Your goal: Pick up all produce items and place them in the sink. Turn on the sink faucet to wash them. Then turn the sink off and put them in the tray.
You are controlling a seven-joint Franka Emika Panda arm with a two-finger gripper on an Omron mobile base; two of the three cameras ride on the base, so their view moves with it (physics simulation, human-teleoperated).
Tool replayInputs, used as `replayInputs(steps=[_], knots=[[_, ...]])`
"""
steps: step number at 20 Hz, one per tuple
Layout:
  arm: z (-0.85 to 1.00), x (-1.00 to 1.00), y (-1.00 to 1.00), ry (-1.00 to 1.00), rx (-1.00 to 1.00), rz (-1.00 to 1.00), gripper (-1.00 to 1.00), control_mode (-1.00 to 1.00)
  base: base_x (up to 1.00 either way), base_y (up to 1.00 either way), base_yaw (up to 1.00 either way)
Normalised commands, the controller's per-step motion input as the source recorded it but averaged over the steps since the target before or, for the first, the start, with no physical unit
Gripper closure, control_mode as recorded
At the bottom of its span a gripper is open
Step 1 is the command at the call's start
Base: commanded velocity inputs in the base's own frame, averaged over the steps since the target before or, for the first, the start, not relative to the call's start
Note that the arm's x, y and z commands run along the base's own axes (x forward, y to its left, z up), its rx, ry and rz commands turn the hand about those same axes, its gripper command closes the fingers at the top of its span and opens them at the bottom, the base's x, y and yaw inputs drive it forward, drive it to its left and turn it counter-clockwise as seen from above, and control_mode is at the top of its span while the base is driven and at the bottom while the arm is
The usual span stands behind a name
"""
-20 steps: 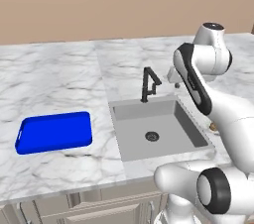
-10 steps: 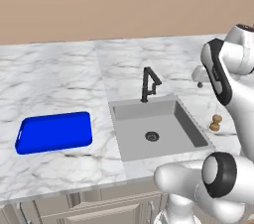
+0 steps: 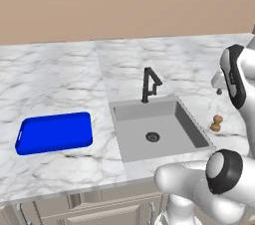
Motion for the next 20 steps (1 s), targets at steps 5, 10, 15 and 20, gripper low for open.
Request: replayInputs(steps=[5,10,15,20], knots=[[-0.31,-0.27,-0.32,-0.03,-0.02,-0.02,-1.0,-1.0,0.0,0.0,0.0],[-0.2,-0.33,-0.72,-0.08,0.0,0.04,-1.0,-1.0,0.0,0.0,0.0],[-0.2,-0.47,-0.95,-0.04,0.0,0.05,-1.0,-1.0,0.0,0.0,0.0],[-0.35,-0.32,-0.86,-0.01,-0.04,0.09,-1.0,-1.0,0.0,0.0,0.0]])
